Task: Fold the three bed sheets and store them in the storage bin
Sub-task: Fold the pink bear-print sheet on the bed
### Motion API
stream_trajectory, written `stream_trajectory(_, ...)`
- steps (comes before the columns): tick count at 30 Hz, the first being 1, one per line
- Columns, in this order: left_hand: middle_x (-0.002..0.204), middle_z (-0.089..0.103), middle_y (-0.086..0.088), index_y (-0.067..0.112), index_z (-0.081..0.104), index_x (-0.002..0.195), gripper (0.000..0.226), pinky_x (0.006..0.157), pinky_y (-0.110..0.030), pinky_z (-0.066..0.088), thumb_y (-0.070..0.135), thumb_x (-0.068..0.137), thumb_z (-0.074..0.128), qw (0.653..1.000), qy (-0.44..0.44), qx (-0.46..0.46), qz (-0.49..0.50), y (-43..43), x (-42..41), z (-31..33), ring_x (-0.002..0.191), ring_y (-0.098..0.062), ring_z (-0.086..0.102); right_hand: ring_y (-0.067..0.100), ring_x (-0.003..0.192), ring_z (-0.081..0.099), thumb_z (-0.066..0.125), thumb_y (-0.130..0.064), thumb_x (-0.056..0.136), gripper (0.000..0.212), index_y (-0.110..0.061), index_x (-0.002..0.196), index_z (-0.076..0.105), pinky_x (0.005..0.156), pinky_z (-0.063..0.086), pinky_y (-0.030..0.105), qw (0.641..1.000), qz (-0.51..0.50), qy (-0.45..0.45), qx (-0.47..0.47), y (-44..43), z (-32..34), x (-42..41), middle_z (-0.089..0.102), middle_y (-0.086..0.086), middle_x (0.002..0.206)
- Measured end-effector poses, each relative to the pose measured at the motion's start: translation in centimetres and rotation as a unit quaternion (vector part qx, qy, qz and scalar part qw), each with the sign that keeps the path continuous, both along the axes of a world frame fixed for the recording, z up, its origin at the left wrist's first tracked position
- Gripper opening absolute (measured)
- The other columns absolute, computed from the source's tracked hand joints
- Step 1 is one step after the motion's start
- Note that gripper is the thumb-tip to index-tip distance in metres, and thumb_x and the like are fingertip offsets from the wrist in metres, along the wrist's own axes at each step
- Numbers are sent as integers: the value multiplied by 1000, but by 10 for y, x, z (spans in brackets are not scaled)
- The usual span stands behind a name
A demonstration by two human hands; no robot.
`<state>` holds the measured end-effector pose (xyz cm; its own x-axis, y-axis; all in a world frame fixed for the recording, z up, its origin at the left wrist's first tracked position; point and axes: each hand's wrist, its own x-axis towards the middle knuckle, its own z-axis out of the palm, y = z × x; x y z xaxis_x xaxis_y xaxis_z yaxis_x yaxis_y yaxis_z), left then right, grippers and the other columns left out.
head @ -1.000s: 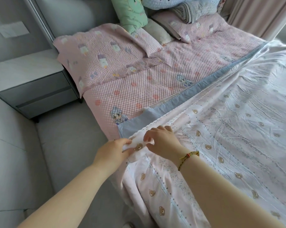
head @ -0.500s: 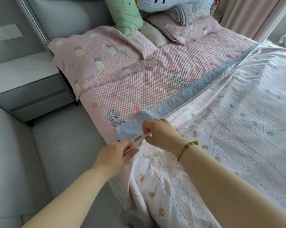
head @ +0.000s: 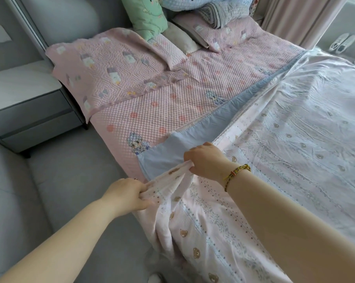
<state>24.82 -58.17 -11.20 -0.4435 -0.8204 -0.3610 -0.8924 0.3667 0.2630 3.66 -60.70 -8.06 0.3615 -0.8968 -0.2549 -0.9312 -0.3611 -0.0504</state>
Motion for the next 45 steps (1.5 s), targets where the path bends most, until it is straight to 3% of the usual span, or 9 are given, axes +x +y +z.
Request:
stream_trajectory(4,57,43,1,17,30,50,47,84,-7,33,60,58,48,982,189,-12,23,19,6,14,85,-17,54,18,113,52,47,-19,90,29,-19,118,54,101,26,30,998,9,62,16,14,-2,-19,61,-1,116)
stream_trajectory(7,54,46,9,23,36,44,42,66,-8,36,64,49,43,971,230,-22,57,51,6,35,81,-10,51,18,116,50,43,-13,90,24,-19,109,57,103,26,29,996,-12,92,14,26,1,-41,60,-1,118)
stream_trajectory(12,75,48,21,41,54,87,4,52,-11,26,43,86,57,984,131,-93,73,101,-11,52,78,-7,50,24,99,56,40,-15,91,21,-16,99,60,69,33,25,997,-58,35,-46,52,19,-68,64,2,104)
stream_trajectory(18,61,66,-5,25,41,102,41,39,-16,28,18,72,68,952,107,-274,82,192,-51,22,42,-24,60,25,94,57,47,-18,91,19,-16,105,60,64,36,26,997,-44,0,-55,130,26,-127,64,5,102)
stream_trajectory(23,100,67,-9,20,45,126,34,59,-27,30,28,93,49,962,-15,-208,174,248,-105,4,86,-31,65,21,73,47,47,-11,89,20,-18,102,61,48,30,22,992,-112,-37,-54,183,19,-163,56,5,86)
stream_trajectory(29,113,63,-7,23,54,121,31,71,-27,39,23,96,36,955,-175,-93,222,325,-85,-19,102,-28,60,19,75,49,47,-17,92,15,-17,98,60,56,37,25,996,-93,-8,-16,260,6,-197,56,3,87)
stream_trajectory(33,66,65,-23,3,71,90,37,46,-34,48,22,74,43,905,-18,-350,243,376,-73,1,53,-38,63,25,79,52,46,-12,91,18,-13,98,63,61,35,26,993,-95,-37,-55,318,2,-213,63,9,95)
stream_trajectory(36,61,63,-23,0,70,83,37,46,-29,42,15,65,41,853,31,-450,260,422,-84,14,54,-38,61,32,93,56,48,-9,90,22,-8,106,63,67,30,28,987,-87,-77,-110,353,-4,-223,64,11,104)
stream_trajectory(45,46,57,-4,9,63,56,13,37,-28,43,11,44,58,961,-16,-236,142,513,-131,-63,37,-24,56,22,74,45,45,-8,91,18,-12,100,60,60,30,26,996,-92,2,-18,426,-38,-276,48,0,73)
